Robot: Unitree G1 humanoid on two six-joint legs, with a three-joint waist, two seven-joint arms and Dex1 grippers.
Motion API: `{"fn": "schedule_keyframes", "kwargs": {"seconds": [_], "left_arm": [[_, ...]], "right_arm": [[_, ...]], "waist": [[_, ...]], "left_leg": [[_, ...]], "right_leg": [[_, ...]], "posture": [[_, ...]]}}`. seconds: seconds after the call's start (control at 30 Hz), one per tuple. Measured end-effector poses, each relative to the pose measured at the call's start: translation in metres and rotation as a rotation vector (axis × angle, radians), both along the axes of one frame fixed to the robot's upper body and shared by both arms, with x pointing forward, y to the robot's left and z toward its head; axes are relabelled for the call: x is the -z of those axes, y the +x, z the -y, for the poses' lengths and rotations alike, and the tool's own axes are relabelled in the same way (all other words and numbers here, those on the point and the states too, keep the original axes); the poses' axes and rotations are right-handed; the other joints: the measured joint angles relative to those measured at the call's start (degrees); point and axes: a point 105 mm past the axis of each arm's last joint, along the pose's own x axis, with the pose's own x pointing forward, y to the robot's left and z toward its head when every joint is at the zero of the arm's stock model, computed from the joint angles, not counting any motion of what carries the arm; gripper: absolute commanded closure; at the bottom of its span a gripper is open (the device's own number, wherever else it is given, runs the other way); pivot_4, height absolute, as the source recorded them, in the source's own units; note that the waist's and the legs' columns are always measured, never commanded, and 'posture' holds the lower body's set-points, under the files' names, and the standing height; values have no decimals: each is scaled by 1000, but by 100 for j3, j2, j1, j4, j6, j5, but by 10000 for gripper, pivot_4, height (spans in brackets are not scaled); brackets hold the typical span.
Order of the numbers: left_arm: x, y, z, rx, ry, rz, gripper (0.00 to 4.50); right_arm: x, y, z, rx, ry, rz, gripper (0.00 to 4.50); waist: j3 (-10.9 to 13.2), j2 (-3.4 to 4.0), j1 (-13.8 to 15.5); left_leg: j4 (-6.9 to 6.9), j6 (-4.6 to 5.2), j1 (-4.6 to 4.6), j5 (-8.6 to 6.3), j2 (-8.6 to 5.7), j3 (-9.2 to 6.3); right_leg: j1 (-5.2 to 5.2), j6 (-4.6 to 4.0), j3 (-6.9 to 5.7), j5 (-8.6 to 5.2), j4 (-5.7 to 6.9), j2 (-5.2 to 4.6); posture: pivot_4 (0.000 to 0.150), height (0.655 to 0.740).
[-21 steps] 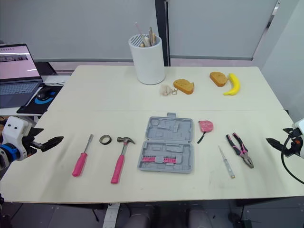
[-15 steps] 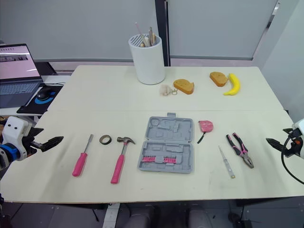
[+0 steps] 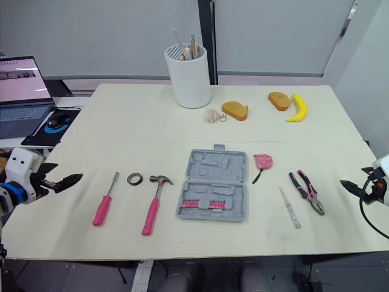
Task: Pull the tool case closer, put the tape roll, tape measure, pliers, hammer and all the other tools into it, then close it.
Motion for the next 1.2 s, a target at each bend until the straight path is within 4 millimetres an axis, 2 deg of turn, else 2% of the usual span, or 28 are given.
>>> {"fn": "schedule_keyframes", "kwargs": {"seconds": [0.7, 0.77, 0.83, 0.93, 1.03, 1.13, 1.2], "left_arm": [[0, -1, 1, 24, -4, -9, 0], [-3, 0, 5, 46, -8, -9, 0], [-14, 4, 16, 106, -5, 15, 0], [-34, 13, 42, 221, 17, 45, 5538], [-44, 20, 74, 343, 39, 48, 15559], [-44, 24, 103, 444, 54, 35, 25323], [-39, 30, 131, 544, 95, 22, 32173]], "right_arm": [[2, -5, -5, -10, 3, -18, 296], [0, -4, -8, -24, -9, -12, 296], [-7, -1, -17, -55, -23, 4, 296], [-19, 5, -38, -132, -51, 30, 5805], [-28, 12, -65, -229, -86, 47, 16846], [-24, 15, -89, -313, -114, 29, 24501], [-19, 18, -115, -402, -149, 17, 29115]], "waist": [[0, 0, 0], [0, 0, 2], [0, 0, 2], [0, 0, 2], [0, 0, -2], [0, 0, 7], [0, 0, 6]], "left_leg": [[2, 0, 0, 0, 0, 0], [2, 0, -1, 0, 0, 0], [5, 0, -3, 0, 0, -2], [6, 0, -3, 0, 1, -2], [7, 0, -3, 0, 1, -2], [8, 0, -4, 0, 0, -3], [12, 0, -4, 0, -1, -2]], "right_leg": [[0, 0, 0, 0, 2, 0], [0, 0, 0, 0, 2, 0], [0, 0, 0, 0, 3, 0], [1, 0, 1, 0, 3, 0], [0, 0, 2, 0, 3, 0], [2, 0, 0, 0, 2, 1], [3, 1, 1, 1, 3, 1]], "posture": [[1500, 7400], [1500, 7400], [1500, 7400], [1500, 7400], [1500, 7400], [1500, 7400], [1500, 7400]]}}
